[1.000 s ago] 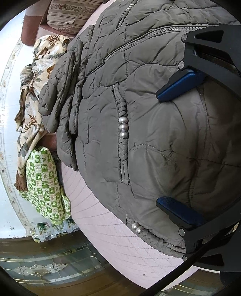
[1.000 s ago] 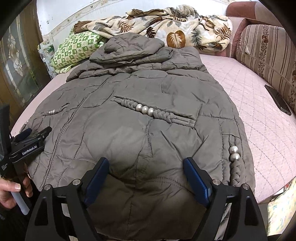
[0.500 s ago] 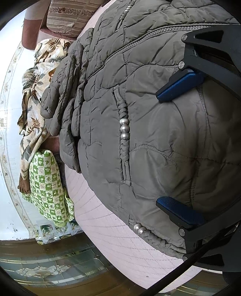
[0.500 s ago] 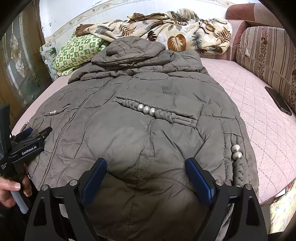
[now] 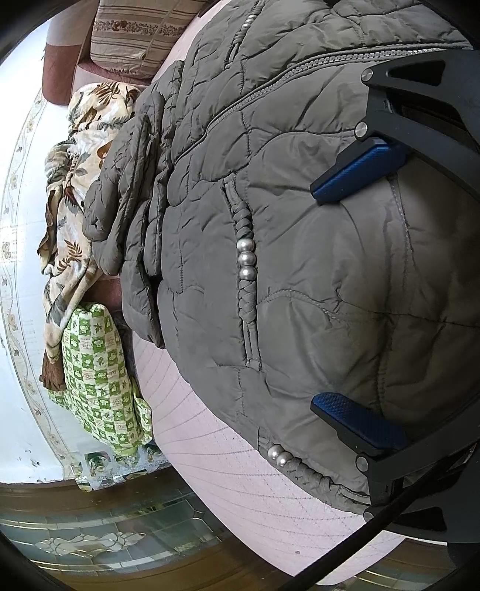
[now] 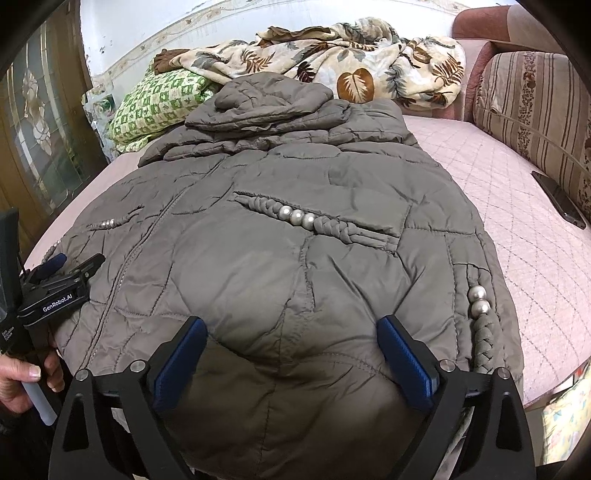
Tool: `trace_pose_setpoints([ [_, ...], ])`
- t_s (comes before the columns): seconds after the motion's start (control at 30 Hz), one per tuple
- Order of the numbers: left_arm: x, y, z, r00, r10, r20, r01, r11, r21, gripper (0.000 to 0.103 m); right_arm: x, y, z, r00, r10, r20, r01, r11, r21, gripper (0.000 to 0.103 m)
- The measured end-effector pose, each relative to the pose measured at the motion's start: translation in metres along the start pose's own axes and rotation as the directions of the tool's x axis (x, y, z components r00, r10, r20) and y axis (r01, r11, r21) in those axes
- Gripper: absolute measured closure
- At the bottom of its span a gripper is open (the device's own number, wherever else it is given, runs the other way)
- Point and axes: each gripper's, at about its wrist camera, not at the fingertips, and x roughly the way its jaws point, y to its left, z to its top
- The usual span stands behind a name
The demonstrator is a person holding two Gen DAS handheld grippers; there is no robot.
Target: Fold large clothes
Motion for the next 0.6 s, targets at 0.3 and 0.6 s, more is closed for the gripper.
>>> trace_pose_setpoints([
  [0.3, -0.0015, -0.0009, -0.0010, 1.000, -0.002, 0.002, 0.002, 1.000, 0.003, 0.000, 0.0002, 0.0013, -0.0005, 1.000, 0.001, -0.002, -0.001, 1.000, -0.005, 0.005],
  [0.6, -0.0068, 0.0004, -0.0018, 1.000, -0.016, 0.005, 0.016, 1.000, 0.008, 0.000, -0.0049, 0.0019, -0.0011, 1.000, -0.004, 0.008, 0.004, 1.000, -0.017, 0.005],
])
